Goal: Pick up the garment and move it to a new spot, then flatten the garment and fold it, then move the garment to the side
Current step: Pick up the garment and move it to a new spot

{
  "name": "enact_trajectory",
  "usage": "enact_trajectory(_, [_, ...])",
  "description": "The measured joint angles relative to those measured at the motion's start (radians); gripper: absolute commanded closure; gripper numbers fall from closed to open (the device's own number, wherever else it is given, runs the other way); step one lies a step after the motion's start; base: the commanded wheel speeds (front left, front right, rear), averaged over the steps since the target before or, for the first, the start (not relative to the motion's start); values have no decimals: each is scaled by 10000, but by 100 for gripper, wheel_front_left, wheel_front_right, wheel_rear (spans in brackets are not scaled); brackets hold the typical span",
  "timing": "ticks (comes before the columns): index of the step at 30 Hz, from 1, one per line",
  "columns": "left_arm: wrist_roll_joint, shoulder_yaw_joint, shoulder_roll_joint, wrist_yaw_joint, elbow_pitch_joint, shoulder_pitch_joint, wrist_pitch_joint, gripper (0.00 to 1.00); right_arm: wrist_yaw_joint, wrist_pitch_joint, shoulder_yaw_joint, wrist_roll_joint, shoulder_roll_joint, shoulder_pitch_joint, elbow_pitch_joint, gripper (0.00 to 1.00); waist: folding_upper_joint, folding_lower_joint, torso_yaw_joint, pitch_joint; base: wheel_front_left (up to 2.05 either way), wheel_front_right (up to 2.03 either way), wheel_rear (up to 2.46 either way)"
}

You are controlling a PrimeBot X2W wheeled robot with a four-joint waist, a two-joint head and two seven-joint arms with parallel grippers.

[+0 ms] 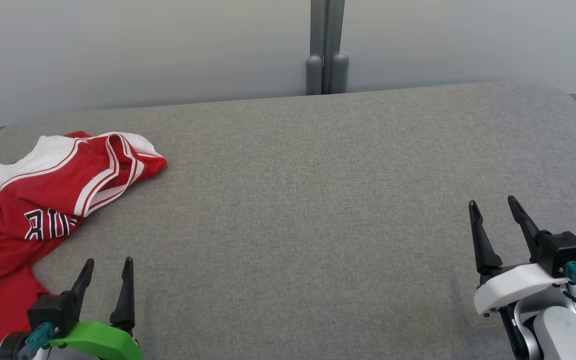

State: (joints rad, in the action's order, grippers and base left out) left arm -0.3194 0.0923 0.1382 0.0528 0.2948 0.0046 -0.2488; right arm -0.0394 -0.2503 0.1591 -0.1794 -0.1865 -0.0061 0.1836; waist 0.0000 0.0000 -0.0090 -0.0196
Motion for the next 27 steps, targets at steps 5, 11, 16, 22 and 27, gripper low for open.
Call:
enact_trajectory(5, [0, -121, -58, 100, 54, 0, 0, 0, 77, 0, -115, 21, 15, 1, 0, 0, 0, 0, -7, -23, 0, 0, 0])
enact_trajectory(11, [169, -148, -228, 215, 136, -11, 0, 0, 205, 0, -274, 59, 21, 4, -75, 0, 0, 0, 54, -60, 0, 0, 0])
enact_trajectory(16, [182, -113, -332, 265, 155, -80, 0, 0, 307, 0, -332, 102, 2, 13, -104, 0, 0, 0, 276, -72, 0, 0, 0])
enact_trajectory(22, [196, -639, -476, 245, 174, -71, 0, 0, 704, 0, -77, 261, 8, 25, -86, 0, 0, 0, 873, -42, 0, 0, 0])
enact_trajectory(27, [142, -1250, -489, 86, 182, 296, 0, 0, 1028, 0, 374, 403, 245, -137, -2, 0, 0, 0, 1504, 24, 0, 0, 0])
